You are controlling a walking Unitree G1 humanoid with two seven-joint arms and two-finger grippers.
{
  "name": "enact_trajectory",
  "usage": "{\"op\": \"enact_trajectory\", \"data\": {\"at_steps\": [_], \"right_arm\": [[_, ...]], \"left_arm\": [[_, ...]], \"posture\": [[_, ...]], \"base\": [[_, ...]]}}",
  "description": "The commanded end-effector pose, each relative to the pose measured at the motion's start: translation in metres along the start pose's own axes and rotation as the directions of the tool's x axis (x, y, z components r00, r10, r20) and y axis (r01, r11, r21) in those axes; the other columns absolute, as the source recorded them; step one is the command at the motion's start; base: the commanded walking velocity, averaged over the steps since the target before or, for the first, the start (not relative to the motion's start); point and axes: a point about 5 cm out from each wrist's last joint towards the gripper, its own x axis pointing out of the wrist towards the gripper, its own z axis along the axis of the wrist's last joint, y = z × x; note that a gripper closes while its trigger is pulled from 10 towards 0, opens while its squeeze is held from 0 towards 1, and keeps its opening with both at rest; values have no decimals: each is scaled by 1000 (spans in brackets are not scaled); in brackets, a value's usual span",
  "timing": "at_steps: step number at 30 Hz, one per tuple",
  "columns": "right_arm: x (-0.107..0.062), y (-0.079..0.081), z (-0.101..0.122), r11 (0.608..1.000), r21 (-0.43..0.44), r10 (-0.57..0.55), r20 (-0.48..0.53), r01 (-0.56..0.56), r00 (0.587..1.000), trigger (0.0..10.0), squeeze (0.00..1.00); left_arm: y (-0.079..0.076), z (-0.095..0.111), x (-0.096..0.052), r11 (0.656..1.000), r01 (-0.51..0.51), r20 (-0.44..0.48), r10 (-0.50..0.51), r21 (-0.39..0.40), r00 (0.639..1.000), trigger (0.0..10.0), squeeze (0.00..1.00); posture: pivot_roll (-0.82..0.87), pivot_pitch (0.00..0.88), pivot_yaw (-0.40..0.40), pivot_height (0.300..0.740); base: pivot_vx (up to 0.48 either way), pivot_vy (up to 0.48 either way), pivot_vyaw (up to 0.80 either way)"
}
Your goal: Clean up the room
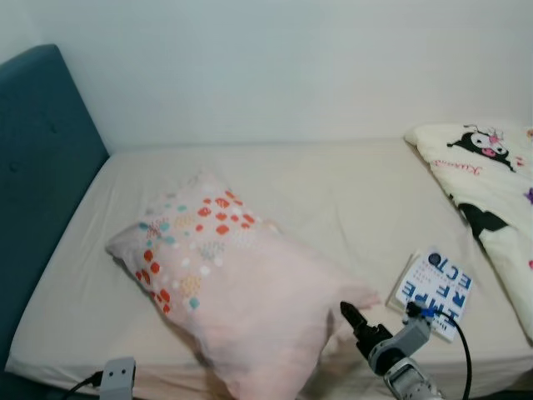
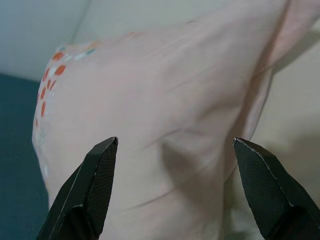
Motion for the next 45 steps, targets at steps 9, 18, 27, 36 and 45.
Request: {"op": "enact_trajectory", "data": {"at_steps": [9,18,27,36,45], "right_arm": [[-1,8,-13,981,149,126,2,-125,992,10000,0],[6,39,-8,883,209,416,65,-420,907,10000,0],[15,74,-22,785,210,603,-45,-583,796,10000,0],[39,86,-34,942,90,334,-219,-322,917,10000,0],[39,100,-48,925,71,376,-320,-373,870,10000,0]], "left_arm": [[15,-7,-5,999,-21,-3,21,24,1000,10000,0],[30,-13,-10,997,-26,-3,27,69,1000,10000,0],[37,-17,-13,996,-31,0,31,79,1000,10000,0],[40,-22,-17,996,-26,2,26,88,1000,10000,0],[41,-24,-18,995,-23,2,23,95,1000,10000,0]], "posture": [[-59,130,72,590],[-19,176,100,590],[4,203,102,590],[26,234,94,590],[25,232,91,590]], "base": [[0,0,0],[0,0,0],[0,0,0],[0,0,0],[0,0,0]]}}
